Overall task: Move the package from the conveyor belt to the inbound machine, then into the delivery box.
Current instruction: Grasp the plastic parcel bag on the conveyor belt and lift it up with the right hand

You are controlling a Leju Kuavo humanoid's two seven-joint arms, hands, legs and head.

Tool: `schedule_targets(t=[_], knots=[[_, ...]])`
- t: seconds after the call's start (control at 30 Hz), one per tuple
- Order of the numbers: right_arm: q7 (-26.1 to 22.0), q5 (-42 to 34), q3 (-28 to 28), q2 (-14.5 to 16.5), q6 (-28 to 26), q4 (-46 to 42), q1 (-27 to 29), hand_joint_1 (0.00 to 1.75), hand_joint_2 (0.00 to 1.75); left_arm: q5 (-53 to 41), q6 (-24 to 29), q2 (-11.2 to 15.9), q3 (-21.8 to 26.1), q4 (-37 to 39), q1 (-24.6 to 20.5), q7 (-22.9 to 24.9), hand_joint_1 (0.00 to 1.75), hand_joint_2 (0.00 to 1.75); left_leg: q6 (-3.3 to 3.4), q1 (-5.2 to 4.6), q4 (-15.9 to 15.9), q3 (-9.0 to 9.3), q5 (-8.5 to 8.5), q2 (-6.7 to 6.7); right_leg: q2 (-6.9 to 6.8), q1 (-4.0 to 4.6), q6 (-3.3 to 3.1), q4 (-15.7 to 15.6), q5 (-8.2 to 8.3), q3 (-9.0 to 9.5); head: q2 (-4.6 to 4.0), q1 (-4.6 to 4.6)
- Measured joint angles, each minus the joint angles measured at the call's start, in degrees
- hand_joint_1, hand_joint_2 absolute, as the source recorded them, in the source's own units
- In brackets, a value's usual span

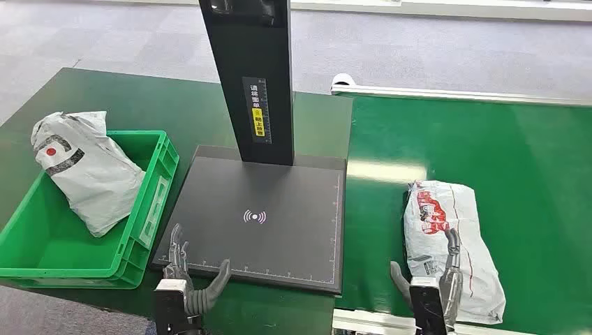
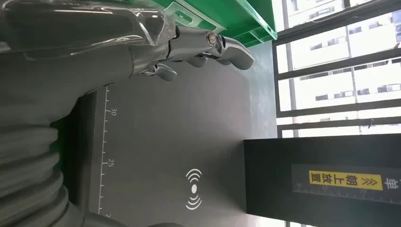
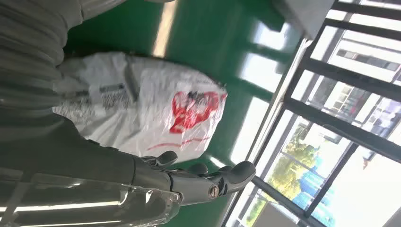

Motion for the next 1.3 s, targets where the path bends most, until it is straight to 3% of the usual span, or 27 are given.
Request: schedule_targets(t=[0.1,0.23,0.4,0.6,0.73,1.07,1.3], knots=[[2.62,1.68,-2.14,0.11,2.52,0.1,-0.19,0.0,1.75,2.2,-2.57,-0.01,0.14,-0.28,-0.24,0.0,0.0,1.75,0.0,0.0,-0.01,0.0,0.0,0.0,0.0,0.01,0.0,0.0,0.0,0.01,0.01,0.0],[11.52,6.73,-5.79,0.51,8.69,2.16,-2.2,0.0,1.75,6.95,-8.99,0.08,0.8,-0.16,-1.58,0.0,0.0,1.75,0.0,0.0,-0.01,0.02,0.02,0.0,0.0,0.01,0.0,0.0,0.01,0.03,0.01,0.01],[21.2,16.23,-11.74,0.6,11.8,9.87,-6.92,0.0,1.75,8.49,-11.48,0.3,1.03,0.48,-2.84,0.44,0.0,1.75,0.01,-0.01,0.01,0.05,0.04,-0.01,0.0,0.0,0.01,0.0,0.02,0.06,-0.01,0.0],[22.32,15.85,-18.9,-0.09,16.1,21.97,-13.52,0.04,1.75,13.61,-18.32,0.31,1.41,0.16,-3.59,3.86,0.0,1.75,0.02,-0.01,0.03,0.08,0.02,0.0,0.0,-0.01,0.02,0.0,0.02,0.07,0.0,-0.01],[23.92,17.78,-20.65,-0.16,15.91,28.28,-17.63,1.75,1.75,13.17,-19.31,0.5,2.15,-1.55,-3.76,5.35,0.0,1.75,0.04,0.0,0.01,0.33,-0.03,0.05,0.03,0.01,0.06,-0.02,-0.03,0.35,0.0,-0.01],[25.98,22.04,-21.33,0.73,13.74,31.4,-20.91,1.75,1.75,7.44,-18.92,0.71,3.8,-5.07,-3.3,6.91,0.0,1.75,0.28,-0.01,0.08,0.75,-0.08,0.07,0.04,0.0,0.32,-0.21,0.04,0.95,0.01,0.02],[18.32,18.62,-21.96,4.43,7.68,20.63,-17.59,1.75,1.75,1.86,-19.65,0.14,5.67,-8.72,-2.15,7.41,0.0,1.75,0.3,0.01,0.12,0.29,0.02,-0.08,-0.01,0.02,0.37,-0.21,0.12,0.52,0.01,-0.01]])
